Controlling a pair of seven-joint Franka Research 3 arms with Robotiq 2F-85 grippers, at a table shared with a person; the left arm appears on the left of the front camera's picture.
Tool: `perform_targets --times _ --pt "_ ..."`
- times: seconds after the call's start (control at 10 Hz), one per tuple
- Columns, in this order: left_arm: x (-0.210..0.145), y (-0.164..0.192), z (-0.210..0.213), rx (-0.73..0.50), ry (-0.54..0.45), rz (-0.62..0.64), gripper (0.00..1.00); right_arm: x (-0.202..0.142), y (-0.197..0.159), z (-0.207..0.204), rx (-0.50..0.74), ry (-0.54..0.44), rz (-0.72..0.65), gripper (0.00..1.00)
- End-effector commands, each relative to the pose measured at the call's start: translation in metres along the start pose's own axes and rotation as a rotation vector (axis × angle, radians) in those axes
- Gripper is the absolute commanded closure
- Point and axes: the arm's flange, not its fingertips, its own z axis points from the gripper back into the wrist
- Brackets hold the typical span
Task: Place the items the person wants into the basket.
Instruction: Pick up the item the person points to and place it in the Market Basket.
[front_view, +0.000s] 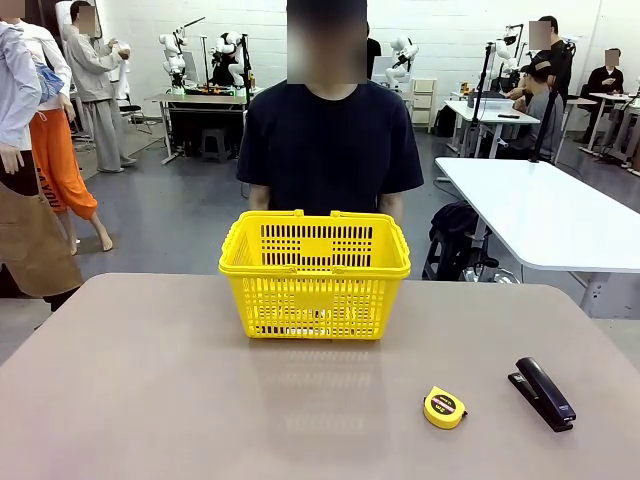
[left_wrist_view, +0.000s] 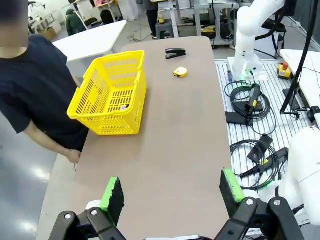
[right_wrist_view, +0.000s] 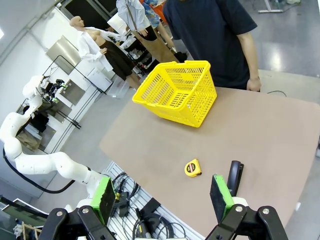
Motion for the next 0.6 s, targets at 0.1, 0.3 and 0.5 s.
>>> perform_targets --times 0.1,0.3,0.5 --pt "0.0020 0.0019 -0.0127 0.018 0.032 0.010 0.00 0.0016 0.0003 -0.0005 0.019 -0.011 0.017 0.00" --pt "0.0004 0.0036 -0.0184 0.009 0.071 0.042 0.00 0.0016 0.0003 -0.0005 0.019 -0.011 0.017 0.00" --pt "-0.0038 0.0052 -0.0194 0.001 0.091 0.076 0.00 0.0016 0.0003 -0.0005 0.019 -0.011 0.017 0.00"
